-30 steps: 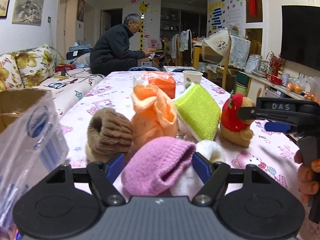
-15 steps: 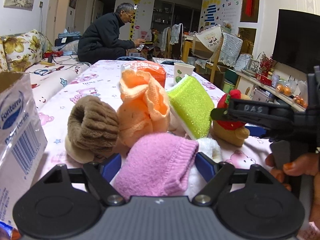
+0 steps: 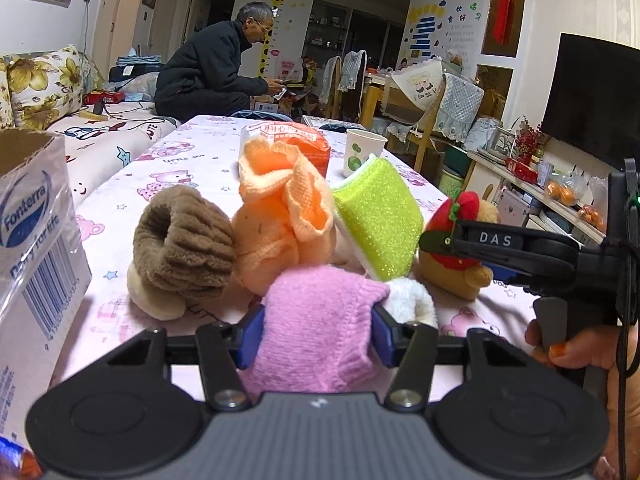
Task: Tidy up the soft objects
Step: 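Grasp the pink knit item with the left gripper while the right gripper grasps the brown teddy bear, then carry the pink knit item and teddy bear over the cardboard box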
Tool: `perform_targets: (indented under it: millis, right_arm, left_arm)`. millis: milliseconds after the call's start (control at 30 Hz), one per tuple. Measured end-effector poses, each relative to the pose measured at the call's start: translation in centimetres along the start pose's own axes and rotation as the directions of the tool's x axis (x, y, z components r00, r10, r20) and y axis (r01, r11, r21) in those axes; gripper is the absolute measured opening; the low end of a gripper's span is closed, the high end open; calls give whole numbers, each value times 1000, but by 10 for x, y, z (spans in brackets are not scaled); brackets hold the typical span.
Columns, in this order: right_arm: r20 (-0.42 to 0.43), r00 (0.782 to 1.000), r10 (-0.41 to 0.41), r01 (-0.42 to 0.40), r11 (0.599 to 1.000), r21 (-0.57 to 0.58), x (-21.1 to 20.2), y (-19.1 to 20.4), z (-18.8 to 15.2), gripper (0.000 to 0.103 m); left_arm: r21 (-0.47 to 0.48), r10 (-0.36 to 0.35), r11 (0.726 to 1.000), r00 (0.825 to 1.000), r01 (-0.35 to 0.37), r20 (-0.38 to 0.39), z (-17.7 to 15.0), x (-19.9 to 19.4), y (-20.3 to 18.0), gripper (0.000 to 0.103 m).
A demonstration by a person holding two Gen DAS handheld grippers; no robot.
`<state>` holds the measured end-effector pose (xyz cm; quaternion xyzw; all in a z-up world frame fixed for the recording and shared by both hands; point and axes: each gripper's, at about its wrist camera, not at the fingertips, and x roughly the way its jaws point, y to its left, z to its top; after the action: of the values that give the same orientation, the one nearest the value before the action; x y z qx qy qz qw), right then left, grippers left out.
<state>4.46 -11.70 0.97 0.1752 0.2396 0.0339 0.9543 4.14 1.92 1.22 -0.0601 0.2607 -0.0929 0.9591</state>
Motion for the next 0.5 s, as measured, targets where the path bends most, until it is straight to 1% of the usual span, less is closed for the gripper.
perform_targets:
  millis: [167,333,500]
  right_arm:
    - [-3,1000,-11,11,1000,-6,-7,0,0,87]
    - [-2,1000,-13,13,1000,-22,-18,3,0,86]
    - [2,1000,3,-3,999,-33,-30,5,2,86]
  left_arm:
    - [-10,3,1000,1000,-3,5,1,-6,4,46]
    - [-19,2,1000,1000,-1,23,2,-17,8,45]
    - [-19,-15,1000,999,16,50,3,-30,9,45]
